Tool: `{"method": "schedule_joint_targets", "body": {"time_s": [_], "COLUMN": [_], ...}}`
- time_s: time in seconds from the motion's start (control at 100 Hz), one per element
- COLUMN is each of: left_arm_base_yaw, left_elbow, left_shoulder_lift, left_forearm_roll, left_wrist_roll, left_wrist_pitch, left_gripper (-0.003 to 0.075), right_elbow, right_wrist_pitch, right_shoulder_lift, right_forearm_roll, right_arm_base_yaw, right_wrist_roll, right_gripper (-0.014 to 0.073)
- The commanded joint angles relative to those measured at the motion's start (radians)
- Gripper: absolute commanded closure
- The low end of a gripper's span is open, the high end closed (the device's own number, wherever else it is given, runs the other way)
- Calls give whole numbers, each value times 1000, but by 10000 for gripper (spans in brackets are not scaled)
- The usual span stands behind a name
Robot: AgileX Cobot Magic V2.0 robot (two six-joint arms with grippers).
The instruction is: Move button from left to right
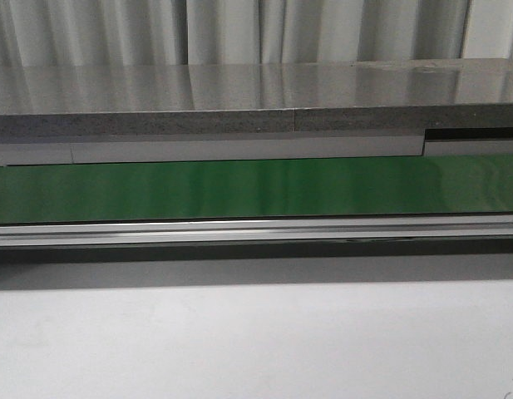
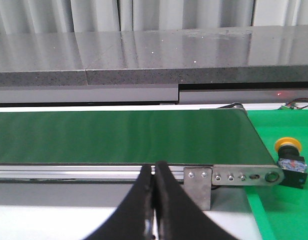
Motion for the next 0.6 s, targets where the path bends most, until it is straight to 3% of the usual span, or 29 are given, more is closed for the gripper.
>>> {"method": "schedule_joint_targets", "body": {"time_s": [0.0, 0.21, 0.59], "left_arm_base_yaw": [-18, -47, -40], "left_elbow": [-32, 17, 235], "left_shoulder_lift": [5, -53, -294], "left_forearm_roll": [33, 305, 307], "left_wrist_roll": [-20, -275, -303], "left_wrist_pitch": [-101, -131, -177], "left_gripper": [741, 741, 741], "right_elbow": [-17, -17, -17], "right_wrist_pitch": [-84, -84, -84], "right_shoulder_lift": [-21, -21, -21], "right_forearm_roll": [0, 0, 0], "right_arm_base_yaw": [1, 1, 1], "right_wrist_roll": [-4, -4, -4], "right_gripper": [660, 660, 660]}}
